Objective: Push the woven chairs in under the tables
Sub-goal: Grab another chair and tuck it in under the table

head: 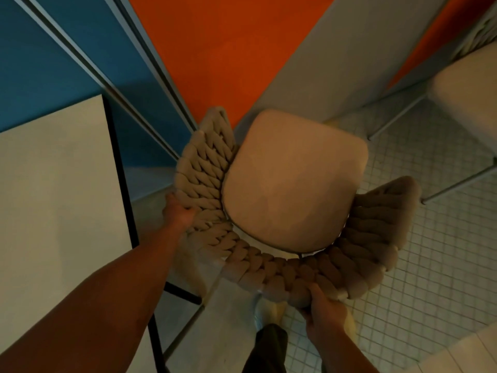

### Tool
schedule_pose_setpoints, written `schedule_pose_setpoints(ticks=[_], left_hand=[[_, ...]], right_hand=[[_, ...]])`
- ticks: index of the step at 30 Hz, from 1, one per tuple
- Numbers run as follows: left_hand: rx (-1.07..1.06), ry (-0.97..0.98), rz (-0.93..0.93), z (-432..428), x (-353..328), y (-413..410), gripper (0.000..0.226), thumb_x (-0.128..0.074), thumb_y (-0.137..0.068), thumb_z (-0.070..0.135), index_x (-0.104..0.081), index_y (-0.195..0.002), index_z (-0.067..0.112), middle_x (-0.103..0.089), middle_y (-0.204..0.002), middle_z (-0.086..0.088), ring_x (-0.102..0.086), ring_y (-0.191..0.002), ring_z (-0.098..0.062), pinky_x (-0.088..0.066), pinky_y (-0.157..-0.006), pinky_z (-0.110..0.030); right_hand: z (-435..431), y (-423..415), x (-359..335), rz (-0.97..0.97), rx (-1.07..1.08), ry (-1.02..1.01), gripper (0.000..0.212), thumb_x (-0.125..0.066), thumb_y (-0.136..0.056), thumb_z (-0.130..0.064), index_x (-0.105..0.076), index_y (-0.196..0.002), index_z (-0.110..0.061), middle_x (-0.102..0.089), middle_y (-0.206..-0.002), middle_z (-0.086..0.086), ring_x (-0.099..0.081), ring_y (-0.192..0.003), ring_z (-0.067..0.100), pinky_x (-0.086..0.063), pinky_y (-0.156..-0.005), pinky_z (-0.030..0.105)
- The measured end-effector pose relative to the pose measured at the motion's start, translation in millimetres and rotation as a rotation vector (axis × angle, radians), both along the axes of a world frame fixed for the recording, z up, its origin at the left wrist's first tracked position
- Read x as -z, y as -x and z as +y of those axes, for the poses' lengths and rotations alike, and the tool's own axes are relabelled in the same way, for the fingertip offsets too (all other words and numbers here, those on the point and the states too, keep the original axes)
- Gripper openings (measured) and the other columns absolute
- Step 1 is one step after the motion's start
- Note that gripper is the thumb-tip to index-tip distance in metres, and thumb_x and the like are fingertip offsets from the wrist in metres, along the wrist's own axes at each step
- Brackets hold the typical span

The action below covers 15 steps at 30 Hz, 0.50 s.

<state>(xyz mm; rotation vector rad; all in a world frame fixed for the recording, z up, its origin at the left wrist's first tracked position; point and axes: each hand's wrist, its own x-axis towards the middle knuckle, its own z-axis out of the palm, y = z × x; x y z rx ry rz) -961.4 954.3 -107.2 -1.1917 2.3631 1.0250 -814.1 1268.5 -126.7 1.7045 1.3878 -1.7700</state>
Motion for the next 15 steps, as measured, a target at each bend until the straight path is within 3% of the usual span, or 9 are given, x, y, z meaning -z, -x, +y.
schedule_pose_setpoints(ticks=[5, 10, 13, 15], left_hand=[[-0.046, 0.000, 0.009, 14, 0, -21, 0.064, -0.068, -0.093, 0.019, -0.034, -0.145, 0.004, -0.055, -0.139, -0.023, -0.055, -0.125, -0.040, -0.046, -0.097, -0.042], [-0.168, -0.017, 0.015, 36, 4, -51, 0.065, -0.069, -0.089, 0.014, -0.036, -0.143, -0.001, -0.054, -0.137, -0.025, -0.053, -0.128, -0.043, -0.044, -0.104, -0.044], [-0.163, -0.032, 0.050, 45, 17, -75, 0.078, -0.067, -0.075, 0.034, -0.044, -0.141, -0.002, -0.057, -0.136, -0.024, -0.056, -0.127, -0.043, -0.048, -0.106, -0.048], [-0.176, -0.007, 0.049, 59, 20, -90, 0.072, -0.067, -0.085, 0.025, -0.040, -0.146, -0.003, -0.051, -0.143, -0.025, -0.051, -0.132, -0.043, -0.045, -0.109, -0.049]], right_hand=[[19, 1, 2, 0.016, -0.001, -0.033, 0.053, -0.071, -0.089, -0.012, -0.051, -0.137, -0.011, -0.056, -0.133, 0.016, -0.057, -0.115, 0.047, -0.051, -0.089, 0.063], [56, 11, -7, 0.008, -0.130, -0.057, 0.038, -0.070, -0.088, -0.010, -0.058, -0.123, 0.001, -0.063, -0.120, 0.021, -0.064, -0.097, 0.041, -0.054, -0.088, 0.060], [82, 18, -10, 0.032, -0.165, -0.079, 0.042, -0.069, -0.088, -0.006, -0.057, -0.127, 0.002, -0.062, -0.119, 0.023, -0.062, -0.105, 0.041, -0.053, -0.090, 0.054], [95, 25, -12, 0.048, -0.197, -0.094, 0.043, -0.071, -0.087, -0.008, -0.057, -0.127, 0.001, -0.061, -0.120, 0.022, -0.061, -0.105, 0.041, -0.052, -0.089, 0.053]])
